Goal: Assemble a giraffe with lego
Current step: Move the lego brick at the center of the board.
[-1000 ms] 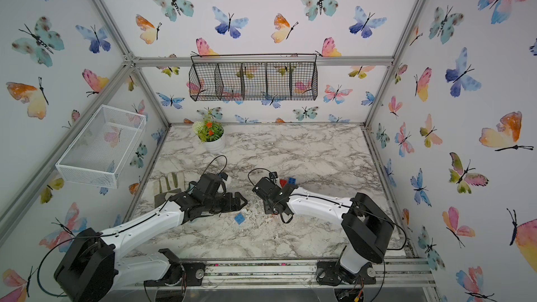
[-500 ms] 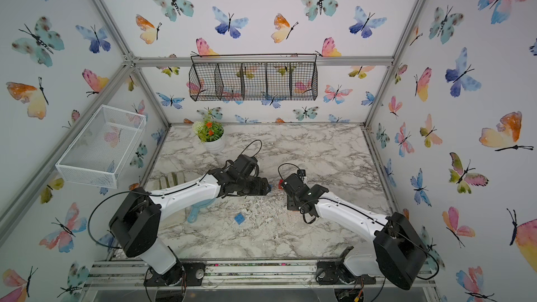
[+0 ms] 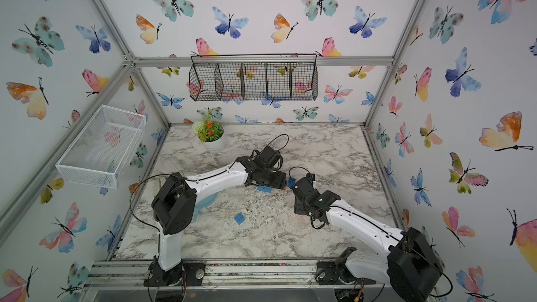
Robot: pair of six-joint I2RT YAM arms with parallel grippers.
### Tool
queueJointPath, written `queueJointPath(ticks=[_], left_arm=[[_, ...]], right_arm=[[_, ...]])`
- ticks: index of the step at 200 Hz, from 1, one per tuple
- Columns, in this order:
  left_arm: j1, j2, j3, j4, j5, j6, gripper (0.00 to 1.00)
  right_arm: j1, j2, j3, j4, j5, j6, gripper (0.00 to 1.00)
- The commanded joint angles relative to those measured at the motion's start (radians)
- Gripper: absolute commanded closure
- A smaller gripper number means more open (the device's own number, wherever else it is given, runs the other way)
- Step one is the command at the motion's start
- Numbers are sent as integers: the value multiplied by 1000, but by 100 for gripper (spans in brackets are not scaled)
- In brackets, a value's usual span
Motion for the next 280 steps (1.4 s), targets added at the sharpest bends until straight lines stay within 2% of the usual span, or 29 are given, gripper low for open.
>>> queueJointPath(ticks=[1, 51, 128, 142, 190, 231, 280], left_arm=[[-3, 68, 61, -77, -45, 43, 32], [-12, 187, 196, -130, -73, 47, 35], [-27, 278, 287, -189, -134, 38, 43], [-30, 280, 282, -192, -139, 35, 45], [-40, 256, 240, -198, -153, 23, 67], [-55, 212, 199, -196, -158, 3, 80], [-117, 88, 38, -227, -177, -135, 81]], right_arm=[[-11, -21, -16, -14, -7, 3, 45], [-15, -43, -25, -23, -5, -11, 45], [-26, -53, -38, -15, -19, -27, 45], [-26, -53, -37, -12, -20, -29, 45], [-28, -47, -31, -7, -26, -32, 45], [-27, -46, -25, -9, -28, -32, 45], [-29, -44, -28, -7, -18, -30, 45]])
